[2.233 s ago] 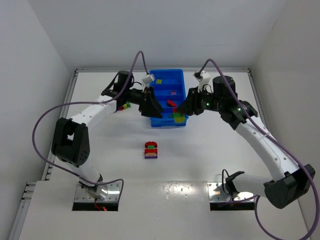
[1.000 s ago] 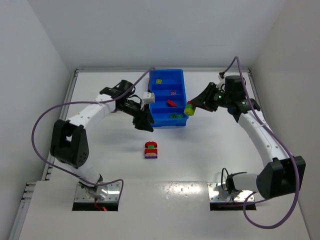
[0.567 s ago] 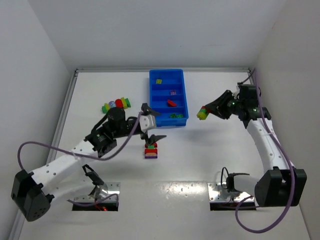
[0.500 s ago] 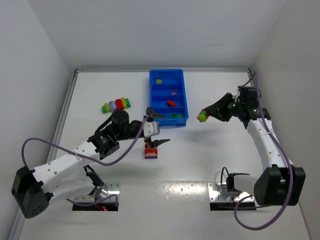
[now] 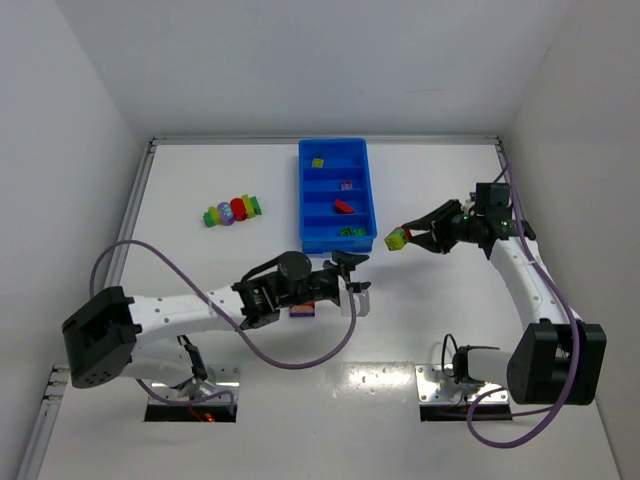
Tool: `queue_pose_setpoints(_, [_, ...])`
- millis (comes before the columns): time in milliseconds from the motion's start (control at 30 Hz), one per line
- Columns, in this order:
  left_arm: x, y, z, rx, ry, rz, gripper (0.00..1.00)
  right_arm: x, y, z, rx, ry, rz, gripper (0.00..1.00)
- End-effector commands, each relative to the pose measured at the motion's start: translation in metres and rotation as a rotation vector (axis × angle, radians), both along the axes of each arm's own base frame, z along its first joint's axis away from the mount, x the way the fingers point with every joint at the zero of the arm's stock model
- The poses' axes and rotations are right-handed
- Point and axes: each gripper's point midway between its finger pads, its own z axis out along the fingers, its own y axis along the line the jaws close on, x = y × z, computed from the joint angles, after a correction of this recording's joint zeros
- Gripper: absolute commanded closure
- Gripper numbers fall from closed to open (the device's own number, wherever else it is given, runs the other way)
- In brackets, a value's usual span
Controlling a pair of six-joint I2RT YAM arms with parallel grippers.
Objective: Sort the legos into containers by color
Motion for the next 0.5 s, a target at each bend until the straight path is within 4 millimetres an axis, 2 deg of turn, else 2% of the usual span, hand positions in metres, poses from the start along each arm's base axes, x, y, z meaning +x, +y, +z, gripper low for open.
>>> queue_pose_setpoints(0, [0.017, -0.015, 0.051, -0.178, -0.089, 0.088, 0.38, 0.004, 0.009, 0.021, 0.076, -0.011, -0.003, 1.00])
queue_pose_setpoints(33, [0.021, -0.017, 0.056, -0.194, -0.085, 0.111, 0.38, 0.004, 0.009, 0.021, 0.076, -0.011, -0.003, 1.00])
queue_pose_setpoints(67, [0.020, -0.020, 0.052, -0.194, -0.074, 0.112, 0.38, 0.002, 0.010, 0.020, 0.081, 0.005, -0.009, 1.00])
queue_pose_setpoints(133, [0.025, -0.023, 0.052, -0.230, -0.056, 0.139, 0.26, 0.002, 0.010, 0.025, 0.086, 0.000, -0.014, 1.00])
queue_pose_setpoints(167, [0.026, -0.026, 0.056, -0.245, -0.060, 0.156, 0.24, 0.001, 0.012, 0.025, 0.086, 0.001, -0.005, 1.00])
queue_pose_setpoints(200, [0.029, -0.028, 0.062, -0.265, -0.057, 0.165, 0.24, 0.001, 0.013, 0.025, 0.091, 0.006, -0.010, 1.00])
queue_pose_setpoints(233, [0.031, -0.030, 0.054, -0.252, -0.042, 0.175, 0.22, 0.001, 0.013, 0.025, 0.091, 0.006, -0.011, 1.00])
queue_pose_setpoints(300, [0.035, -0.032, 0.067, -0.288, -0.055, 0.189, 0.22, -0.001, 0.013, 0.022, 0.097, 0.022, -0.017, 1.00])
queue_pose_setpoints(333, [0.036, -0.034, 0.062, -0.277, -0.051, 0.189, 0.24, -0.003, 0.014, 0.020, 0.109, 0.036, -0.017, 1.00])
queue_pose_setpoints(433, [0.038, -0.038, 0.068, -0.297, -0.039, 0.189, 0.26, 0.000, 0.015, 0.018, 0.125, 0.019, -0.017, 1.00])
queue_pose_setpoints(467, [0.044, -0.040, 0.073, -0.311, -0.033, 0.199, 0.26, 0.000, 0.016, 0.018, 0.130, 0.024, -0.023, 1.00])
